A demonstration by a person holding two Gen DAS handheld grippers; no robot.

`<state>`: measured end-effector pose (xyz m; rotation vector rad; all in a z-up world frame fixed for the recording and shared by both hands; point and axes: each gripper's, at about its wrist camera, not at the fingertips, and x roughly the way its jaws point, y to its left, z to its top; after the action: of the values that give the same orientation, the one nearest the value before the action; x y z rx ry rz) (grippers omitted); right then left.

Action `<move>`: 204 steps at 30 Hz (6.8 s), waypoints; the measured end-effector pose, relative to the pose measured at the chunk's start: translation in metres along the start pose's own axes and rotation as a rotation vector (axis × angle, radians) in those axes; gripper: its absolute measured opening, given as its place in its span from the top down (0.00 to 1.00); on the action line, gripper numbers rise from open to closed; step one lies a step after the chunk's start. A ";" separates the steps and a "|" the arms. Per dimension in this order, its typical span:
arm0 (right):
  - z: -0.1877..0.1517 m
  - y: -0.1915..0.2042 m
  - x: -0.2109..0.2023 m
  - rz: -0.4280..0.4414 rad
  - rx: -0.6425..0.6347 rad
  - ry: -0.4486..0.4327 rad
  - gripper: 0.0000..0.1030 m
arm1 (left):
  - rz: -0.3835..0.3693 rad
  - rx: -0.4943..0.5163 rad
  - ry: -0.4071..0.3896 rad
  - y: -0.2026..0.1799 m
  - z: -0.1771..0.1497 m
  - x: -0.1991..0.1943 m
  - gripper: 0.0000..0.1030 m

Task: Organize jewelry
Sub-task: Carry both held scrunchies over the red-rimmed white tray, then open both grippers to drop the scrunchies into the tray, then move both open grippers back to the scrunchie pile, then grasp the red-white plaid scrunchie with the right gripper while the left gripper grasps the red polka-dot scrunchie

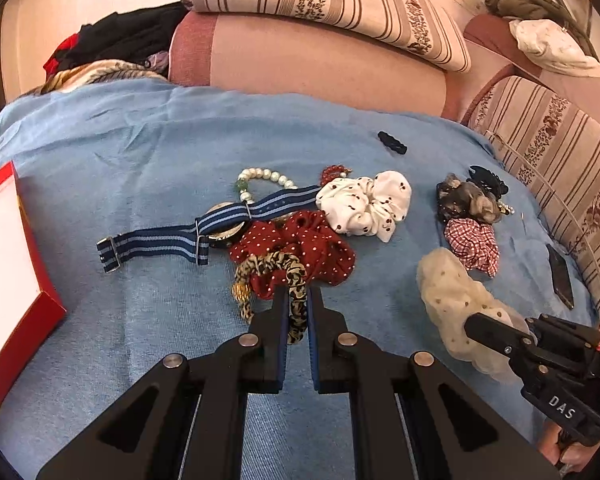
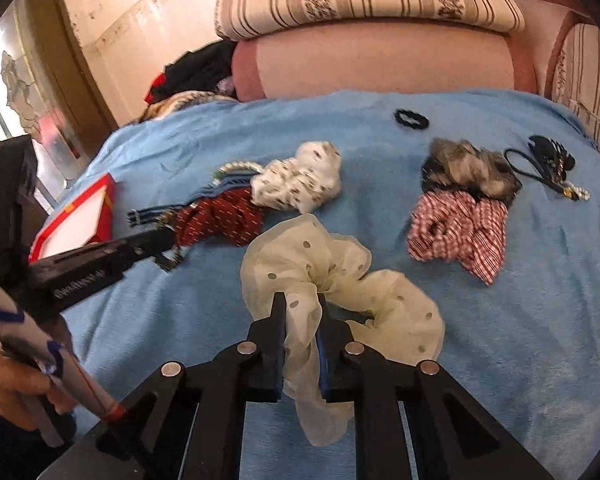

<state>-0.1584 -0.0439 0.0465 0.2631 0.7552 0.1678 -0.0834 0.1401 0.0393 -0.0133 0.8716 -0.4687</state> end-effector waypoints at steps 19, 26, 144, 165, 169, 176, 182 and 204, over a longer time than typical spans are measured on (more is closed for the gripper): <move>0.004 0.035 -0.028 0.040 -0.015 -0.095 0.88 | 0.036 -0.032 -0.094 0.020 0.005 -0.048 0.92; 0.014 0.070 -0.029 0.089 -0.049 -0.093 0.88 | 0.056 -0.094 -0.134 0.052 0.003 -0.074 0.92; 0.053 -0.021 -0.059 0.081 0.120 -0.134 0.36 | 0.242 -0.081 -0.129 0.013 0.019 -0.091 0.28; 0.041 -0.159 -0.002 -0.027 0.422 0.028 0.36 | 0.032 -0.155 0.060 0.024 0.042 0.016 0.25; 0.043 -0.149 0.025 -0.069 0.389 0.074 0.46 | 0.022 -0.179 0.061 0.034 0.042 0.014 0.25; 0.043 -0.109 0.010 0.003 0.250 0.008 0.92 | 0.015 -0.133 0.080 0.023 0.041 0.026 0.25; 0.045 -0.088 -0.019 0.099 0.160 -0.093 0.92 | 0.051 -0.031 0.075 0.004 0.039 0.036 0.25; 0.045 -0.086 -0.020 0.113 0.172 -0.089 0.92 | 0.073 0.054 0.012 -0.017 0.033 0.026 0.86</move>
<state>-0.1370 -0.1391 0.0657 0.4746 0.6673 0.1969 -0.0517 0.1082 0.0447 0.0706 0.8680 -0.4242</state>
